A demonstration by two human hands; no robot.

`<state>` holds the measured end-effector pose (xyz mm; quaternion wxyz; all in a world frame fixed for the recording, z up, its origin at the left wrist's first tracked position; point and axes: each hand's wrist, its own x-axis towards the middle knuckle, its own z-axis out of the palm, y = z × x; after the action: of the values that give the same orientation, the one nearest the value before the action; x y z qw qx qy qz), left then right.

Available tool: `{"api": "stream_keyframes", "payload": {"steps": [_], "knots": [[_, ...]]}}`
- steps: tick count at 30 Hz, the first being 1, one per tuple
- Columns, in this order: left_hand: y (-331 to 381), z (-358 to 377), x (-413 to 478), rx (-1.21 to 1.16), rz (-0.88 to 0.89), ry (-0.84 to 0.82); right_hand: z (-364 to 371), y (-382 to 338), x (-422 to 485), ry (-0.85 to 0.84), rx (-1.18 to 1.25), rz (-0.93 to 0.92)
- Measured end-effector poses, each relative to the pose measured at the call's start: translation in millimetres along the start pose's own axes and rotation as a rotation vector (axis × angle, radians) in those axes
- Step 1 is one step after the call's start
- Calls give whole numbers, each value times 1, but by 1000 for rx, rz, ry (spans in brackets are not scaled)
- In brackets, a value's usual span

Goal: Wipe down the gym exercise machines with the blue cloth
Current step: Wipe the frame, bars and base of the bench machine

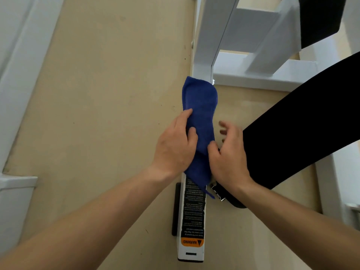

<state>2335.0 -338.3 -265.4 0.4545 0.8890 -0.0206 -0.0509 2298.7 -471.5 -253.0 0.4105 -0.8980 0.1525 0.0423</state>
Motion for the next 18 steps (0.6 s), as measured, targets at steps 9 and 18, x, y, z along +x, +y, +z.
{"api": "stream_keyframes", "payload": {"steps": [9,18], "knots": [[9,14,60,-294,-170,-131,29,-27,65,-127,275,69],[7,20,110,-253,-193,-115,27,-35,110,-106,281,98]]}}
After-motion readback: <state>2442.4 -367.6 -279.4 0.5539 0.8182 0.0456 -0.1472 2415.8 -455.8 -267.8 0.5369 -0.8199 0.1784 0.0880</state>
